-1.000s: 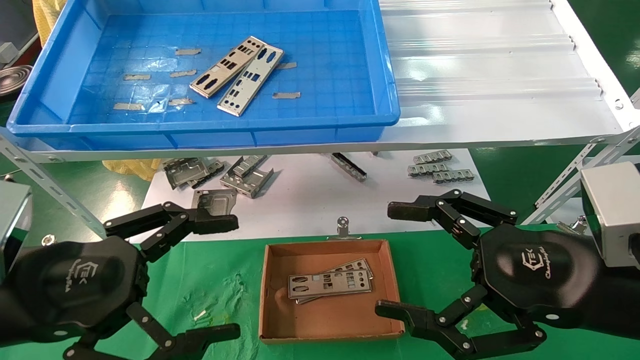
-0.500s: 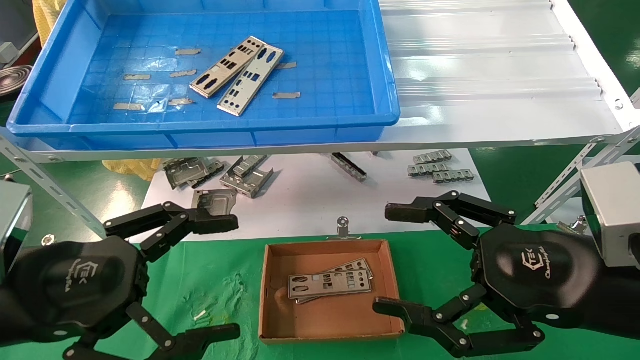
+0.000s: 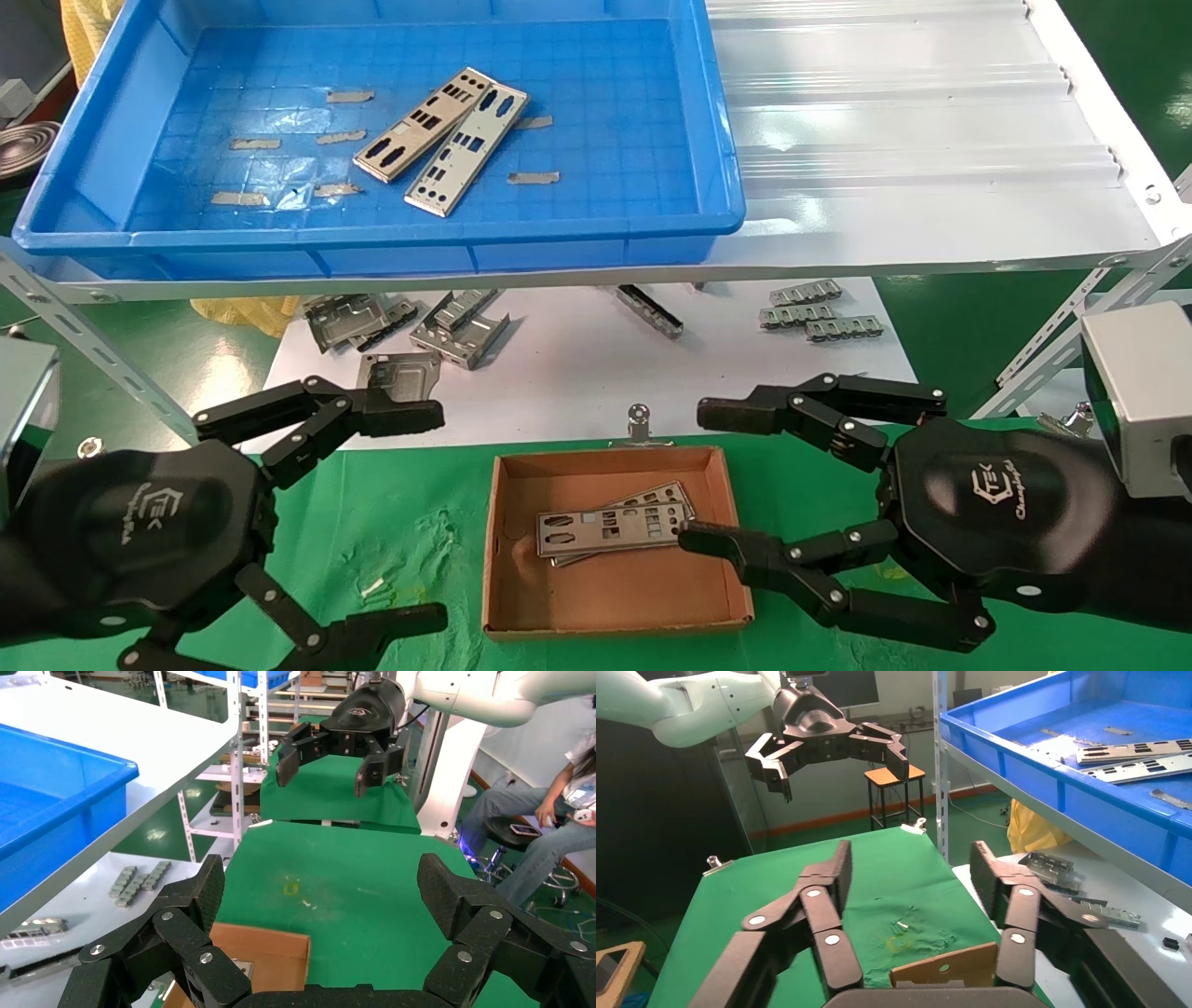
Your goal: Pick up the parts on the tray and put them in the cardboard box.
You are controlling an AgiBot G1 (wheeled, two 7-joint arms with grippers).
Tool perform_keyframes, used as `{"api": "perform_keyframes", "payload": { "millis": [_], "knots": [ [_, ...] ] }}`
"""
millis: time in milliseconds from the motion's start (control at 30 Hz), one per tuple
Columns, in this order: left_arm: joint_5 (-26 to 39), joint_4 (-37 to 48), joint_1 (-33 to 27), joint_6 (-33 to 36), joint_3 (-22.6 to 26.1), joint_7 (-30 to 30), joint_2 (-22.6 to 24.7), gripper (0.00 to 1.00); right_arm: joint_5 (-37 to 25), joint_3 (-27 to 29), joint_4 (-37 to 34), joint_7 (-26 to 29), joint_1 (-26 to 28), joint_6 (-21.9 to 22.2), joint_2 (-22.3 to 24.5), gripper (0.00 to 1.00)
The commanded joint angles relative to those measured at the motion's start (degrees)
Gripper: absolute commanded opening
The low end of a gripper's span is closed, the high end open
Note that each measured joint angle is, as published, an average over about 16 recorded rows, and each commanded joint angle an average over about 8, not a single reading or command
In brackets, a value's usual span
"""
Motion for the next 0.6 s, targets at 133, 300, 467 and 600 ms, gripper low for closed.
{"api": "perform_keyframes", "payload": {
  "millis": [133, 300, 467, 600],
  "knots": [
    [0.00, 0.00, 0.00, 0.00, 0.00, 0.00, 0.00, 1.00, 0.00, 0.00, 0.00, 0.00, 0.00, 0.00, 0.00, 0.00],
    [0.00, 0.00, 0.00, 0.00, 0.00, 0.00, 0.00, 1.00, 0.00, 0.00, 0.00, 0.00, 0.00, 0.00, 0.00, 0.00],
    [0.00, 0.00, 0.00, 0.00, 0.00, 0.00, 0.00, 1.00, 0.00, 0.00, 0.00, 0.00, 0.00, 0.00, 0.00, 0.00],
    [0.00, 0.00, 0.00, 0.00, 0.00, 0.00, 0.00, 1.00, 0.00, 0.00, 0.00, 0.00, 0.00, 0.00, 0.00, 0.00]
  ]
}}
